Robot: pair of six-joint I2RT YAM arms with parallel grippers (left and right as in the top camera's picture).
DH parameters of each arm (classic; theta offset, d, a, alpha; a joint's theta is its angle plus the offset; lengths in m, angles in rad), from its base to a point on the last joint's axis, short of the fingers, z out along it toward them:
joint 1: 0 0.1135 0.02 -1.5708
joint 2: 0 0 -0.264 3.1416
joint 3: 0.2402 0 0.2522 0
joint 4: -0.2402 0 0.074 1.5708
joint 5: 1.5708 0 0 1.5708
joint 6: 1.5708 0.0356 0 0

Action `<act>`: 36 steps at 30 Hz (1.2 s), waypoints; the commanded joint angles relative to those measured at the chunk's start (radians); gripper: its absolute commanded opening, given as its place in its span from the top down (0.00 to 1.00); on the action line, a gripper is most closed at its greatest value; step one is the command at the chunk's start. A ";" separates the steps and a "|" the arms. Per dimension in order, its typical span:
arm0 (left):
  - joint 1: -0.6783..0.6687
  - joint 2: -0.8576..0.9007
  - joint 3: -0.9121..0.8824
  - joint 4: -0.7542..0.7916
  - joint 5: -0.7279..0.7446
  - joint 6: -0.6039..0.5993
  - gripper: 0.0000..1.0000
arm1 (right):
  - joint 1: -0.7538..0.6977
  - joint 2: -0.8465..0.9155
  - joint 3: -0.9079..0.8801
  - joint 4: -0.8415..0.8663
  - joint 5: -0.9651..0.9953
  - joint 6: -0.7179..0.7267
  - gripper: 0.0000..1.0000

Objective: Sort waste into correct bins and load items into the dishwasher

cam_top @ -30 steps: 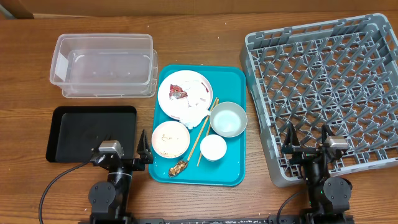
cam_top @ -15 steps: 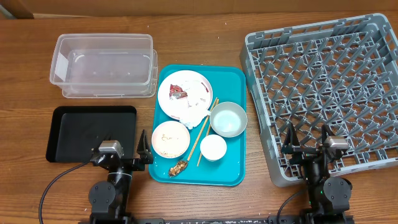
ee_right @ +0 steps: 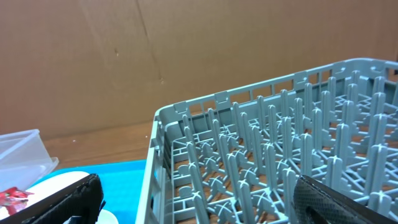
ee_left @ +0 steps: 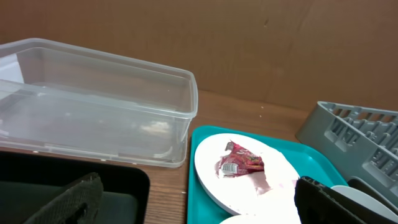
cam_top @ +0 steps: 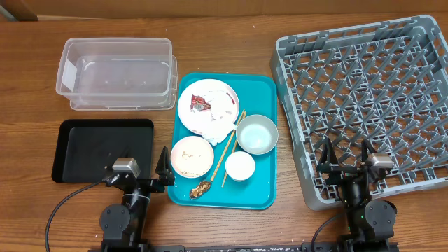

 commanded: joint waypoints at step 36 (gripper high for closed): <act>-0.002 1.202 1.101 -0.851 0.092 0.179 0.00 | -0.003 0.752 0.781 -0.709 -0.045 0.049 0.00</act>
